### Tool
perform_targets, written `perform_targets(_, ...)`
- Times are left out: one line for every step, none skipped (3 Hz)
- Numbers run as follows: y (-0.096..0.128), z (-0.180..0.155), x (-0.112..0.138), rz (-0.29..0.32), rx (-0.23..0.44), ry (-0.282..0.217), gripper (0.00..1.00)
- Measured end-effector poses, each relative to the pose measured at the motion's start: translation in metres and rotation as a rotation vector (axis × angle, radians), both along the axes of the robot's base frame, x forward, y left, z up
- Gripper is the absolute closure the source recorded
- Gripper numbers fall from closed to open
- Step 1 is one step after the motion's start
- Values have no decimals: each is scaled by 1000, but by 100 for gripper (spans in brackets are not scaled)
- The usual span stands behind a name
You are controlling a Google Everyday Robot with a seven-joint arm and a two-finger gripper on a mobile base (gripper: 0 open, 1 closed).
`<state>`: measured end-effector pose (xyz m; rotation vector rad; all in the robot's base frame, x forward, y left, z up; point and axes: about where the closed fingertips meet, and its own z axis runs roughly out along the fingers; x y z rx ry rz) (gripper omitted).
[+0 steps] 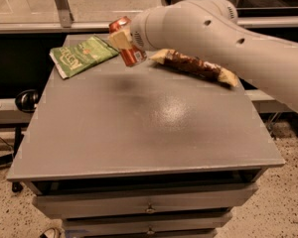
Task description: Move coke can near green jalapeno chip bag
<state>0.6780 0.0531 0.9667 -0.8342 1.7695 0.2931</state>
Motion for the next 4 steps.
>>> perform_targets(11,14,36,-19,124,-97,100)
perform_targets(29,12,66,-22,275,-143,100)
perform_targets(54,-6,83,-6,397,-147,100)
perform_targets(70,-25,90,9,468,-141,100)
